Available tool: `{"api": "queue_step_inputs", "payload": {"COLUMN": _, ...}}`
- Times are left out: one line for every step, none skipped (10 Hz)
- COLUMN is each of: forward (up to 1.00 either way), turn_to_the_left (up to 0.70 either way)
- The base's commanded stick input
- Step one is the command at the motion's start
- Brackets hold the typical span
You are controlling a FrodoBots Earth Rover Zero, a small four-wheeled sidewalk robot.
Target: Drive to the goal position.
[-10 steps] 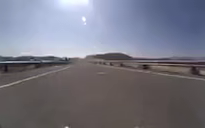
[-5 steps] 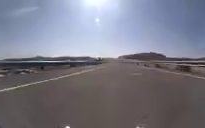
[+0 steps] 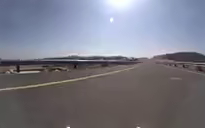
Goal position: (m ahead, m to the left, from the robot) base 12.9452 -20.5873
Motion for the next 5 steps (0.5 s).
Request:
{"api": "queue_step_inputs", "payload": {"forward": 0.7, "turn_to_the_left": 0.0}}
{"api": "queue_step_inputs", "payload": {"forward": 0.7, "turn_to_the_left": 0.0}}
{"api": "queue_step_inputs", "payload": {"forward": 0.7, "turn_to_the_left": -0.11}}
{"api": "queue_step_inputs", "payload": {"forward": 0.7, "turn_to_the_left": -0.23}}
{"api": "queue_step_inputs", "payload": {"forward": 0.7, "turn_to_the_left": -0.27}}
